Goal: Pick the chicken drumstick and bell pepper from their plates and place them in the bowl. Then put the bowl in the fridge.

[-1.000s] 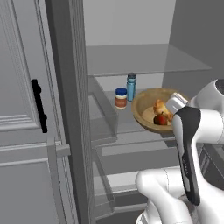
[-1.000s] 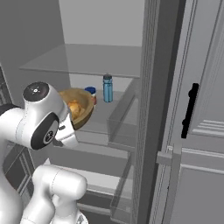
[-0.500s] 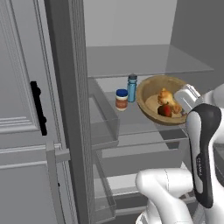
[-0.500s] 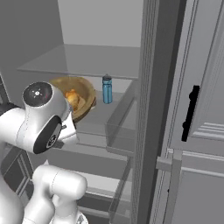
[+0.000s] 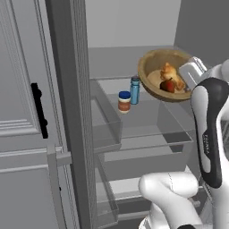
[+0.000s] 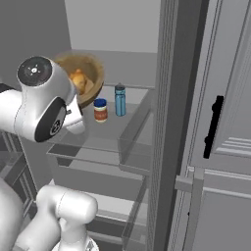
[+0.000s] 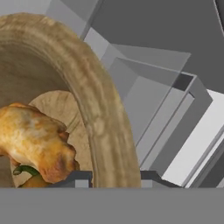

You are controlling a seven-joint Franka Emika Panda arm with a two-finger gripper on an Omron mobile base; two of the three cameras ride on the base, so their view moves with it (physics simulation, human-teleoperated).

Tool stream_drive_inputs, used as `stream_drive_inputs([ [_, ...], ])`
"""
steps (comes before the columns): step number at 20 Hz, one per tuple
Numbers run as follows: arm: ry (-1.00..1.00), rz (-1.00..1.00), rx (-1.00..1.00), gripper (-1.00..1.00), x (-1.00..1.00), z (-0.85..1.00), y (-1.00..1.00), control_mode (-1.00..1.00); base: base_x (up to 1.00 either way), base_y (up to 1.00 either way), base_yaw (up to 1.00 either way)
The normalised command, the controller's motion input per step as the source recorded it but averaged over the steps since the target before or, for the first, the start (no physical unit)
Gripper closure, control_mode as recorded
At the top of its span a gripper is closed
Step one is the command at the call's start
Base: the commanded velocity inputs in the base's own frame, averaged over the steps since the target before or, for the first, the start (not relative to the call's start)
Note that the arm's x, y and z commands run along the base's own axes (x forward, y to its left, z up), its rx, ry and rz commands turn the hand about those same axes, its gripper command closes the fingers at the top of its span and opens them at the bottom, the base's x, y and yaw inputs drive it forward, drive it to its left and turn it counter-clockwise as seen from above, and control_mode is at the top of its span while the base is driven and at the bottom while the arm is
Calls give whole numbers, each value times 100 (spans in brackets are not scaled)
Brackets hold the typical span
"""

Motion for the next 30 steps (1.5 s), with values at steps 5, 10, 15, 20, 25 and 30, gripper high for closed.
stream_drive_inputs([
  [5, -1, 0, 3, 100, 86, 19, -7, -100, 0, 0, 0],
  [10, -2, 0, 7, 100, 86, -1, 0, -100, 0, 0, 0],
  [15, 18, 0, 1, 100, 93, 0, 0, -100, 0, 0, 0],
  [20, 0, 0, 0, 100, 92, 0, 0, -100, 0, 0, 0],
  [25, 4, 0, 0, 100, 97, 0, 0, -100, 0, 0, 0],
  [30, 8, 0, 0, 100, 79, -27, 0, -100, 0, 0, 0],
])
